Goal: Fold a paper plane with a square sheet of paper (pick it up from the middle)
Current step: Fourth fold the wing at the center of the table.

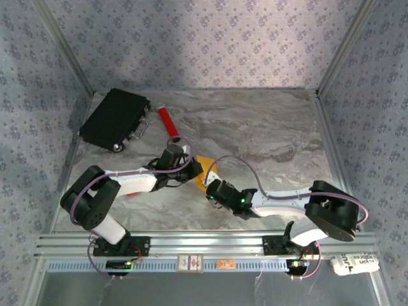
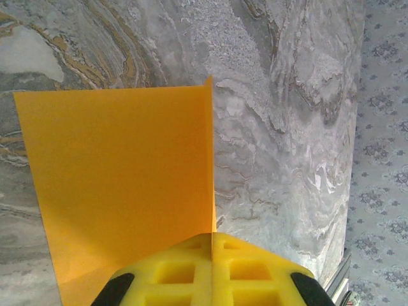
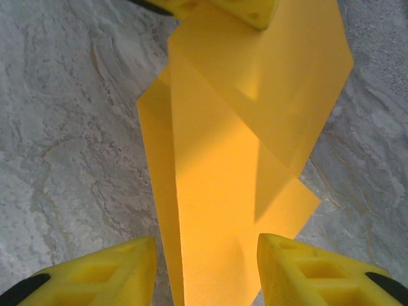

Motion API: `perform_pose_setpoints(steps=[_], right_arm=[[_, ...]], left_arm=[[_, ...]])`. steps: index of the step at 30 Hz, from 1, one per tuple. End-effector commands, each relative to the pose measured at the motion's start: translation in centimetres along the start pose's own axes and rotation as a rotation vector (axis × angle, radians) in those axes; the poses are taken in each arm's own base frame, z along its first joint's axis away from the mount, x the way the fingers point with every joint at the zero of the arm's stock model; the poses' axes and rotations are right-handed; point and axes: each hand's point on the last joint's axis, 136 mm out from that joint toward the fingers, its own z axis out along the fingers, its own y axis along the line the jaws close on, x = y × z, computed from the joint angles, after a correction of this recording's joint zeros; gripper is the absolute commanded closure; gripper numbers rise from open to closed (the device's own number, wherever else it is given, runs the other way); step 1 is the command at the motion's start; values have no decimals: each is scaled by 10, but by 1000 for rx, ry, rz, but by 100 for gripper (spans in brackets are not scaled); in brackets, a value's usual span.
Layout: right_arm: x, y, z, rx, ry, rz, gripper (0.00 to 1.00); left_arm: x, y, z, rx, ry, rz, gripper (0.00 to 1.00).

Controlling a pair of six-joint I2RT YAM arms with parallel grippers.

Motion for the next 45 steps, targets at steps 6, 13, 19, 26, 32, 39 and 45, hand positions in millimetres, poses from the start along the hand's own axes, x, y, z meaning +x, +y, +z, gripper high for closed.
perform_pose_setpoints(steps=[6,13,19,26,32,39,45], right_arm=[[-3,-1,1,93,-44,-57,54],[5,1,5,110,-41,-81,55],[9,-5,9,162,-18,-87,62],[10,-6,5,147,-40,-37,71],[13,-6,6,144,-34,-27,75],[9,-5,8,139,-49,-13,77],[7,-1,9,120,-57,-3,76]], left_arm=[[-1,-3,-3,11,5,-7,96],[-1,-4,-2,12,6,-9,96],[-2,-3,-2,10,8,-8,96],[-2,-3,-2,6,7,-11,96],[-2,-3,-2,4,10,-16,96],[0,0,-2,-3,18,-18,96],[1,0,-2,-2,21,-19,96]])
